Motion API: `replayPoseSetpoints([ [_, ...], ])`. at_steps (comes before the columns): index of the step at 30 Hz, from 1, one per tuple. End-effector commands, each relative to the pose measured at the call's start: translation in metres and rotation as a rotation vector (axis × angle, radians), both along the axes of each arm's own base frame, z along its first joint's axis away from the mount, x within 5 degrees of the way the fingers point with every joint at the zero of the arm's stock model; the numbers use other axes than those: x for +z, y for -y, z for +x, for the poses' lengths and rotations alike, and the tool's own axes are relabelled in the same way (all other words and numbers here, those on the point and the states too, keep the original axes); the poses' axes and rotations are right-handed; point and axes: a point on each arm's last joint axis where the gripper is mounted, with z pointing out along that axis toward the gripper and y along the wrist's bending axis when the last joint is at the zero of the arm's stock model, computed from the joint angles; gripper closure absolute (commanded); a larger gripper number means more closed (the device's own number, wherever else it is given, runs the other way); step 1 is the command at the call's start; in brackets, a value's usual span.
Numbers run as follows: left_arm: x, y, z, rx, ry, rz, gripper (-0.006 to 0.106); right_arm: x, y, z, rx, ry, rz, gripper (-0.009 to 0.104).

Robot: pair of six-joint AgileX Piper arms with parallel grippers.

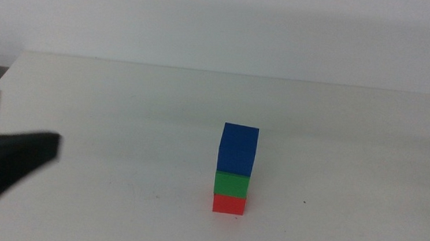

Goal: Stack red cubes first, then green, then blue cubes in a specific spot.

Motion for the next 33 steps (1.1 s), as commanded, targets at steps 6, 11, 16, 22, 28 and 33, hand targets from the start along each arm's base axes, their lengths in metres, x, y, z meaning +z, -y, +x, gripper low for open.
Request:
replayPoseSetpoints([
  [6, -0.049, -0.034, -0.002, 0.331, 0.312, 0.026, 0.007, -0.001, 0.0, 0.001, -0.005, 0.004, -0.003, 0.007],
  [11, -0.07, -0.043, -0.023, 0.395, 0.312, 0.068, 0.007, -0.001, 0.0, 0.001, -0.005, 0.004, -0.003, 0.007],
  [16, -0.069, -0.047, -0.035, 0.434, 0.342, 0.061, 0.007, -0.001, 0.0, 0.001, -0.005, 0.004, -0.003, 0.007],
  [22, -0.069, -0.047, -0.036, 0.44, 0.352, 0.058, 0.007, -0.001, 0.0, 0.001, -0.005, 0.004, -0.003, 0.007],
  [28, -0.081, -0.048, -0.031, 0.447, 0.341, 0.104, 0.007, -0.003, 0.002, 0.0, -0.01, 0.043, -0.024, 0.007],
  [33, -0.116, -0.046, -0.022, 0.45, 0.395, 0.053, 0.007, -0.048, 0.006, -0.016, -0.039, 0.204, -0.081, 0.007],
])
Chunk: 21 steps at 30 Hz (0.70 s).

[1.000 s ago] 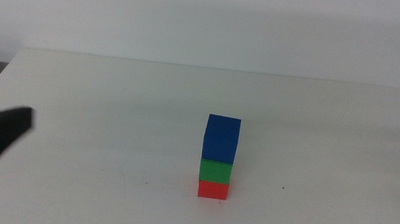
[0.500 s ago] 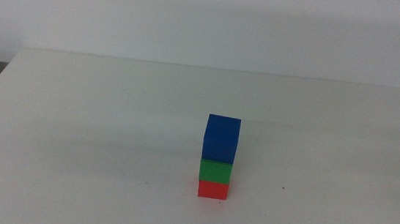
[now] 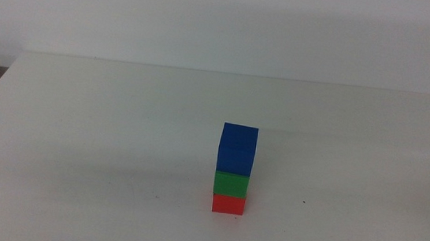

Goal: Stack red cubes first, then green, then blue cubes in a specific spot.

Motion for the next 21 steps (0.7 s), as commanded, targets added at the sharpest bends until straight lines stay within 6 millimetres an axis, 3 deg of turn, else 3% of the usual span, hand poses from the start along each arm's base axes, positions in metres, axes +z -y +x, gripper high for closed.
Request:
replayPoseSetpoints([
  [1, -0.013, 0.001, 0.0, -0.004, 0.066, -0.037, 0.007, -0.024, 0.002, -0.006, -0.011, 0.068, -0.037, 0.007],
  [8, -0.046, 0.001, -0.002, -0.006, 0.064, -0.058, 0.007, -0.097, 0.001, -0.013, -0.001, 0.084, -0.04, 0.007],
  [13, -0.07, 0.001, 0.004, -0.001, 0.073, -0.098, 0.007, -0.101, 0.002, -0.017, -0.007, 0.052, -0.042, 0.007],
  [21, -0.071, 0.0, 0.004, 0.022, 0.071, -0.11, 0.007, -0.1, 0.002, -0.016, -0.005, 0.072, -0.04, 0.007],
])
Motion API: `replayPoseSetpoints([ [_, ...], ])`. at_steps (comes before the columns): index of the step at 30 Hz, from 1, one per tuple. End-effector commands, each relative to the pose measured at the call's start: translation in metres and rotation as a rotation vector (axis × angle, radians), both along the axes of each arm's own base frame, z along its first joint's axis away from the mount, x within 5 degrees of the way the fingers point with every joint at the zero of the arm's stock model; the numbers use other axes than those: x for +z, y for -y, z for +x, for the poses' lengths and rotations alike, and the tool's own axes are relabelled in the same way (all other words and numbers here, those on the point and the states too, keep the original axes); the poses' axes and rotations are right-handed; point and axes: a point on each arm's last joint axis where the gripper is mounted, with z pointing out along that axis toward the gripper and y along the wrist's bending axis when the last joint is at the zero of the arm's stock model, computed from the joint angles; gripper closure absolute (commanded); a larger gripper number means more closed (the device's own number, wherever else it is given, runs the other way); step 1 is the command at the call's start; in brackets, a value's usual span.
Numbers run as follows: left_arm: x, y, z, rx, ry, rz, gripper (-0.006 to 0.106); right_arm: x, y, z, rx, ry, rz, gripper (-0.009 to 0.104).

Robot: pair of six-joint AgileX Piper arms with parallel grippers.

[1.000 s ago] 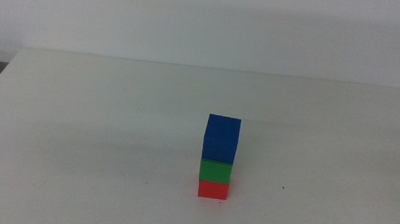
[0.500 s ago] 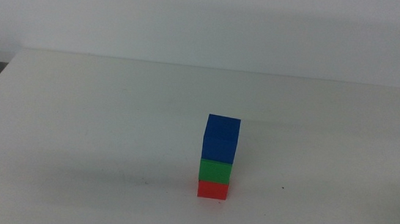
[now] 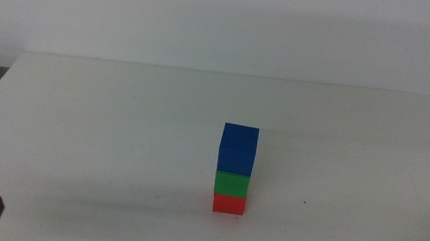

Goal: Stack red cubes first, then green, then blue cubes in a specific spot.

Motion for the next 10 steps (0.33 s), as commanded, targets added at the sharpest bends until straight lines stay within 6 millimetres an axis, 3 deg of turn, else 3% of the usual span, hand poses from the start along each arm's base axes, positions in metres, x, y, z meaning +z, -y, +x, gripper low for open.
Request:
replayPoseSetpoints([
  [1, 0.0028, -0.0014, 0.0, 0.026, 0.03, -0.021, 0.007, 0.0008, 0.0004, 0.0, -0.004, 0.02, -0.019, 0.007],
  [10, 0.0029, -0.0034, 0.0002, 0.062, 0.032, -0.024, 0.007, 0.0009, 0.0004, 0.0001, -0.004, 0.021, -0.019, 0.007],
])
